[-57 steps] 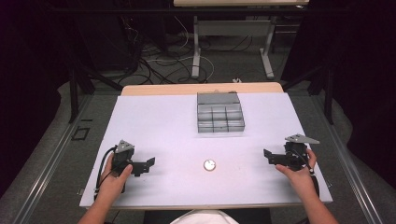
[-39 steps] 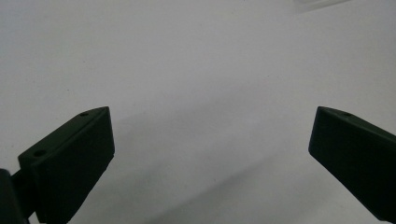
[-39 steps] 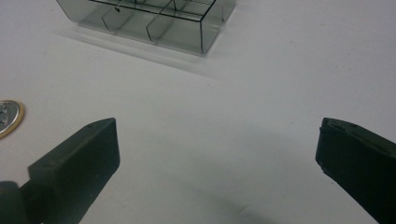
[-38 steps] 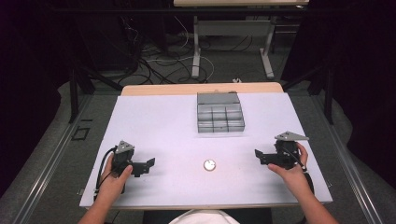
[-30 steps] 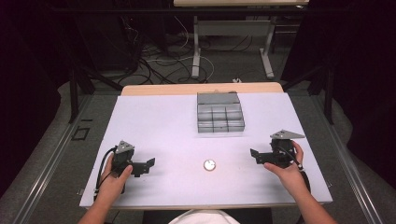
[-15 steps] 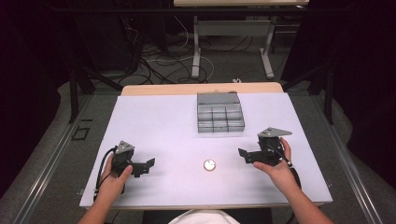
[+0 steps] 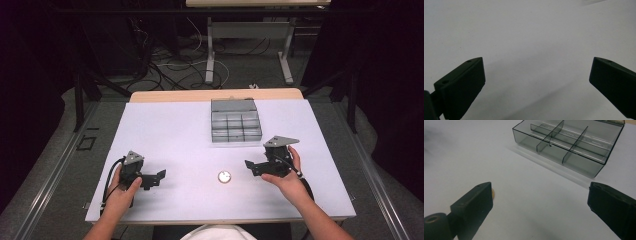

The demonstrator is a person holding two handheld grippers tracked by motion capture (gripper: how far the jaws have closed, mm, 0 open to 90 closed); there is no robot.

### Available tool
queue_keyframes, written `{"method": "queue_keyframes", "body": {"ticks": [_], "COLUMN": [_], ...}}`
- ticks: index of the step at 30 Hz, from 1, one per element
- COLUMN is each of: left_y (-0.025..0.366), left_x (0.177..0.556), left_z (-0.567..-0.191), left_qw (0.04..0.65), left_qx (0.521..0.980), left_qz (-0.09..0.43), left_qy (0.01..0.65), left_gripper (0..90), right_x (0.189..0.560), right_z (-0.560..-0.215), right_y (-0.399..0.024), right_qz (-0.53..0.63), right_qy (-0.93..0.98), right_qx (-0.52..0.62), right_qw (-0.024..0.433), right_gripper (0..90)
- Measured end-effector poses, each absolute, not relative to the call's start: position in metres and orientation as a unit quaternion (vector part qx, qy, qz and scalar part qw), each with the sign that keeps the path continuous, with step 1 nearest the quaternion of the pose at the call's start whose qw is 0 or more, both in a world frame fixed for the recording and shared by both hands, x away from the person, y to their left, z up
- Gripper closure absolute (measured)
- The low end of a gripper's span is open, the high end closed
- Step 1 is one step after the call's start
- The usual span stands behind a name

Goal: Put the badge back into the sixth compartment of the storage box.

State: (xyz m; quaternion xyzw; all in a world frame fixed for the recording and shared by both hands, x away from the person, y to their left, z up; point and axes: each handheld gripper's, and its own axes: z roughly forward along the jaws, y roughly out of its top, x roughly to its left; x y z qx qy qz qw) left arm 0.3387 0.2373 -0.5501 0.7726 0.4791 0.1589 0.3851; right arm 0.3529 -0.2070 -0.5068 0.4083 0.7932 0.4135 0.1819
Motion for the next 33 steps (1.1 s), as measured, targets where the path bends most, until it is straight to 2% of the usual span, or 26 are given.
{"method": "queue_keyframes", "body": {"ticks": [33], "left_y": [0.236], "left_x": [0.339], "left_z": [-0.550], "left_qw": [0.384], "left_qx": [0.772], "left_qz": [0.154], "left_qy": [0.482], "left_gripper": [0.8], "right_x": [0.354], "right_z": [-0.515], "right_y": [-0.167], "right_qz": [0.389], "right_qy": [0.835], "right_qx": [0.358], "right_qw": [0.151], "right_gripper": [14.6]}}
